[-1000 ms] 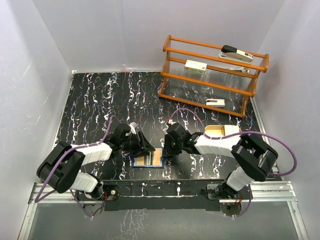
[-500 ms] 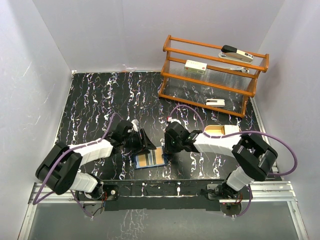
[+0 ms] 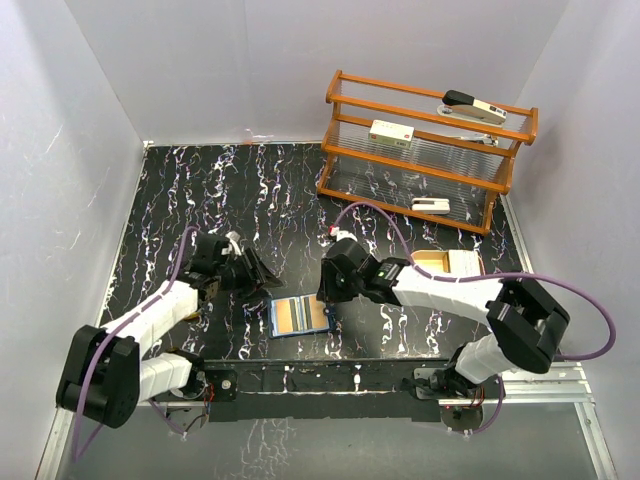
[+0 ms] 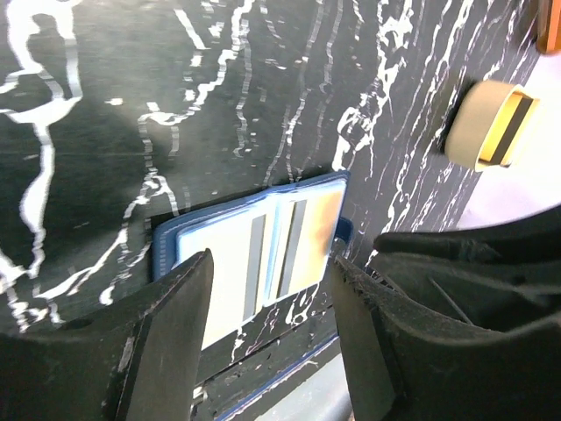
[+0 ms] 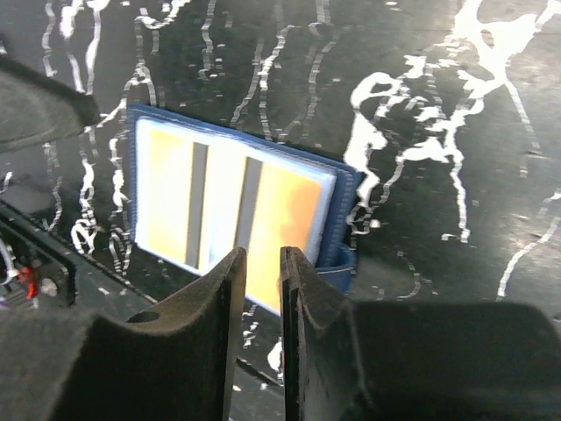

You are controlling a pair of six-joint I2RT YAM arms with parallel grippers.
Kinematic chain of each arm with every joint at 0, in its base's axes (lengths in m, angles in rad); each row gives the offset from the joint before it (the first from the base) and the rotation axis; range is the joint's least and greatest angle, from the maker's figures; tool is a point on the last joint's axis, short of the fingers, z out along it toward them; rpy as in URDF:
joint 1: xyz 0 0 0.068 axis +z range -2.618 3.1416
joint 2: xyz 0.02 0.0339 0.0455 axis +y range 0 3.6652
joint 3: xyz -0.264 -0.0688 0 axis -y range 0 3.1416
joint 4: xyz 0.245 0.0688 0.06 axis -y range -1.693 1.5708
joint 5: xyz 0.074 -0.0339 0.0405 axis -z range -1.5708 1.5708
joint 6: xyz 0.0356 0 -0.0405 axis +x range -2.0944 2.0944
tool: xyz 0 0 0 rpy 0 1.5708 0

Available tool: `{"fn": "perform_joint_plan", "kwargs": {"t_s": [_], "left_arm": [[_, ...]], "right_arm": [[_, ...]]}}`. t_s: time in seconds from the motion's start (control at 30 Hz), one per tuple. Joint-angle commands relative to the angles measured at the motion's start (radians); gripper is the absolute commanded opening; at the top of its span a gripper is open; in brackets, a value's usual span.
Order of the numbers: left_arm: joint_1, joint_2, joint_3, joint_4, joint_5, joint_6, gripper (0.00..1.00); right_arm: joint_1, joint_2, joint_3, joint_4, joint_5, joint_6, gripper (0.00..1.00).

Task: Put the credit cards into the card holder
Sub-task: Turn over the card slot in the card holder.

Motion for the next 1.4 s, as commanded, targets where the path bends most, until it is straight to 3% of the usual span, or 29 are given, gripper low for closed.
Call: {"fn": "perform_joint_plan", "kwargs": {"t_s": [0.0, 0.17, 0.6, 0.8, 1.03, 1.37], "left_arm": [[0.083, -0.057, -0.042, -0.06, 0.122, 0.023, 0.55], [0.123, -0.064, -0.091, 0.006, 0.203, -0.007, 0.56], [0.128, -0.075, -0.205, 0.171, 0.255, -0.08, 0.58], [0.128, -0.052, -0.208, 0.2, 0.268, -0.082, 0.58], [0.127, -0.04, -0.213, 0.212, 0.276, -0.081, 0.59], [0.127, -0.016, -0.222, 0.273, 0.298, -0.103, 0.59]], "right_arm": [[0.04, 0.027, 0.079, 0.058, -0.016, 0.044, 0.2], [0.077, 0.119, 0.144, 0.063, -0.031, 0.056, 0.19], [0.111, 0.249, 0.205, 0.078, -0.048, 0.054, 0.17], [0.112, 0.284, 0.198, 0.075, -0.037, 0.052, 0.16], [0.113, 0.318, 0.164, 0.057, -0.027, 0.057, 0.05], [0.115, 0.327, 0.147, 0.064, -0.029, 0.056, 0.05]]}}
